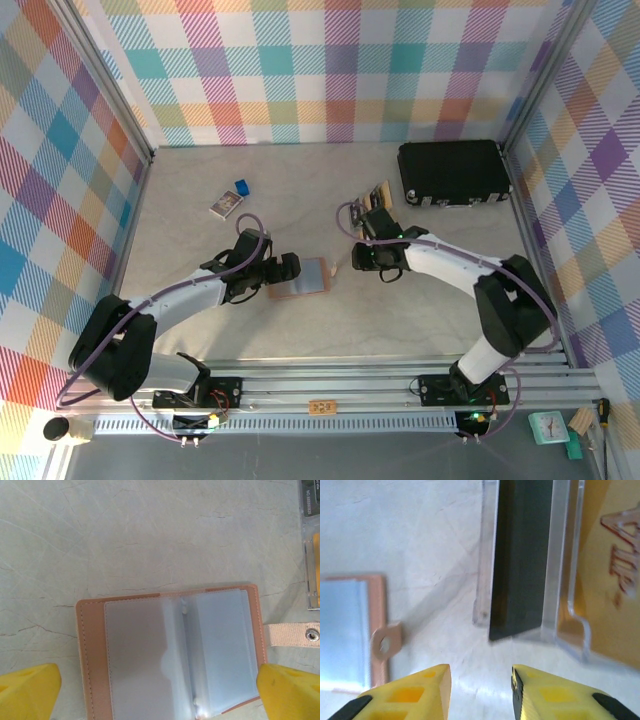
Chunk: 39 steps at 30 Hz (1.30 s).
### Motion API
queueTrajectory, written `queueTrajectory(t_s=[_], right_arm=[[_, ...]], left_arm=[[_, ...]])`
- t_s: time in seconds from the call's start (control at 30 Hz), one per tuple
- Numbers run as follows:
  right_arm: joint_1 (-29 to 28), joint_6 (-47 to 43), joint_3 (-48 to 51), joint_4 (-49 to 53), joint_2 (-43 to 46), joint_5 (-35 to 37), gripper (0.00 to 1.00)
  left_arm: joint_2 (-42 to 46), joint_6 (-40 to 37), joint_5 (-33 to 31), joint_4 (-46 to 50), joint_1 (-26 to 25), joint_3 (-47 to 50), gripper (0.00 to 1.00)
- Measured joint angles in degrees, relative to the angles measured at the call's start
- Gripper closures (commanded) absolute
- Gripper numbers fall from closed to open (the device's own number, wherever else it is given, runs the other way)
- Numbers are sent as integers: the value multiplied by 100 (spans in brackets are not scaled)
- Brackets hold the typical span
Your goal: Put the credit cards into the card holder
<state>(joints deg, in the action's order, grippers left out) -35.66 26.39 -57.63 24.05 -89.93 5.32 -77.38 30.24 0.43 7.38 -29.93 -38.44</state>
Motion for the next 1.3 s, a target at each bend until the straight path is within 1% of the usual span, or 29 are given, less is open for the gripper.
queueTrajectory(t_s=[0.1, 0.2, 0.33, 0.4, 0.53, 0.7, 0.87, 1.1, 1.3], right_arm=[[0, -129, -210, 509, 470, -11, 61], [0, -297, -901, 973, 407, 129, 61], [0, -551, -1961, 1438, -210, 380, 63], [0, -686, -2490, 1681, -715, 542, 63], [4, -883, -3062, 2059, -1508, 798, 64], [4, -1043, -3370, 2455, -2090, 1038, 65], [4, -1110, -3442, 2575, -2205, 1270, 66], [4, -1215, -3442, 2627, -2291, 1456, 73], [4, -1231, -3442, 2640, -2304, 1484, 82]], left_arm=[[24, 0, 15, -2, 0, 2, 0], [42, 0, 15, -2, 0, 0, 0], [44, 0, 9, -2, 0, 2, 0], [66, 0, -2, 0, 0, 2, 0], [162, 2, -7, 0, 0, 4, 0], [297, 2, -50, 0, 0, 26, 0], [332, 2, -50, 13, 0, 46, 0], [332, 2, -48, 13, 0, 46, 0], [332, 2, -48, 11, 0, 46, 0]])
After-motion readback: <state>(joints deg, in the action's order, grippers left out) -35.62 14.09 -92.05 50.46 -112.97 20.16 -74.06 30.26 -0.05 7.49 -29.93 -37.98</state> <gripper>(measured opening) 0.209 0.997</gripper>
